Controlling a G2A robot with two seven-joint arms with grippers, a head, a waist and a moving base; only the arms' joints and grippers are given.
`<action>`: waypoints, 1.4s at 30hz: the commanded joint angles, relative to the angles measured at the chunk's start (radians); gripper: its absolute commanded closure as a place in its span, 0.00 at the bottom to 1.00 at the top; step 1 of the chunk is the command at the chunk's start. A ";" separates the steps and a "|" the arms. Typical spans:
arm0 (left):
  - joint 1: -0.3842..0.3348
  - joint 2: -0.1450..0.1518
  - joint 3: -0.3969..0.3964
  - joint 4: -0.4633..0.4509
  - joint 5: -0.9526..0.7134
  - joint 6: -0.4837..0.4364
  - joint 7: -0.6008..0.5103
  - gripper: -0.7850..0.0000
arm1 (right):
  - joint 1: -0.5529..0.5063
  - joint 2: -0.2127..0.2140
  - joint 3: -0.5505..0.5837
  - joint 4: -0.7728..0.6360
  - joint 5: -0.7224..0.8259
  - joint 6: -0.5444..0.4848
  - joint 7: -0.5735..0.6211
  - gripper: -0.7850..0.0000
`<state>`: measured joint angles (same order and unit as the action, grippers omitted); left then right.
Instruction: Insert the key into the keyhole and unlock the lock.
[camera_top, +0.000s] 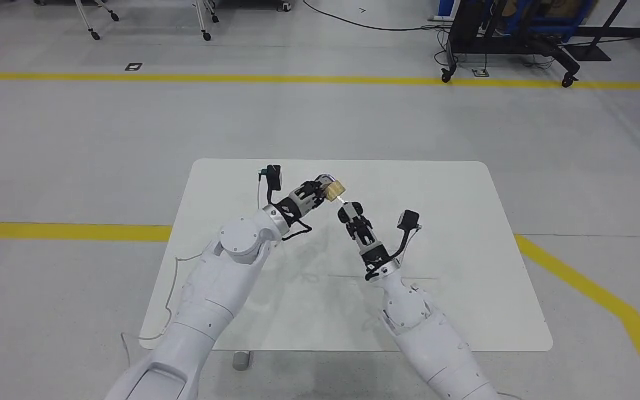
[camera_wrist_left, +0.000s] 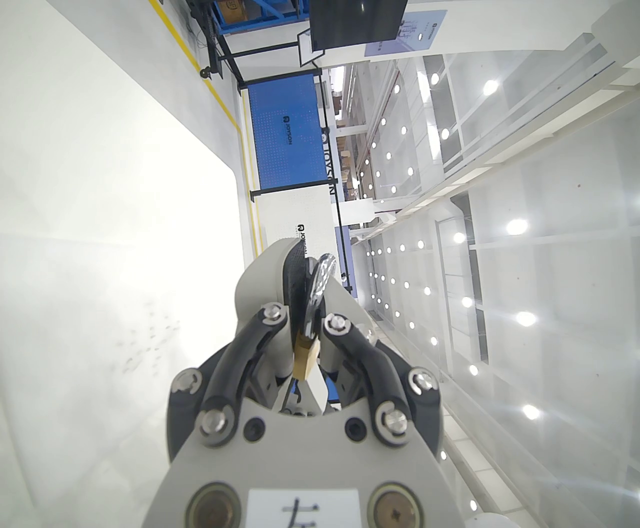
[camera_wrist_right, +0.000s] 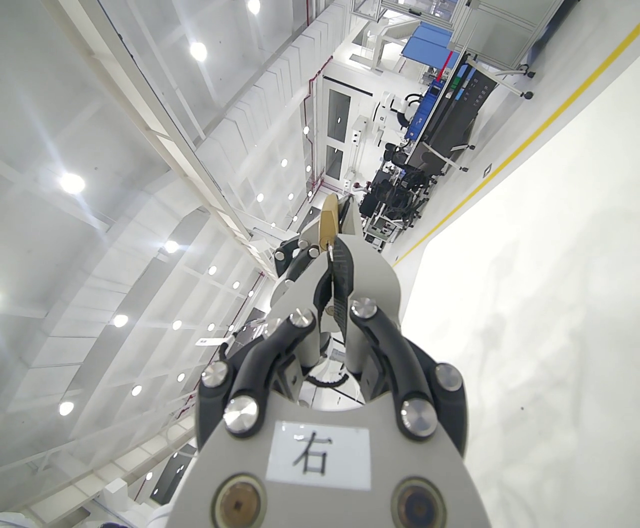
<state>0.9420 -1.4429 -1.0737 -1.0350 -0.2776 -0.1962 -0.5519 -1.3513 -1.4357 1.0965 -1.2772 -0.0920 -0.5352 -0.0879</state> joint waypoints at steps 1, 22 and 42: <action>0.001 0.000 0.000 -0.001 0.001 -0.001 0.000 1.00 | 0.000 -0.001 -0.001 -0.001 -0.001 0.001 0.000 1.00; 0.007 0.004 -0.019 -0.017 0.006 -0.013 -0.004 1.00 | 0.001 -0.005 0.015 -0.024 0.018 0.028 0.037 0.00; 0.006 0.007 -0.027 -0.021 -0.003 -0.029 -0.052 1.00 | -0.044 0.049 0.159 -0.106 0.523 0.193 0.717 0.21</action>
<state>0.9485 -1.4357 -1.1017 -1.0556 -0.2851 -0.2235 -0.6022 -1.3951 -1.3903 1.2432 -1.3832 0.4006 -0.3640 0.5668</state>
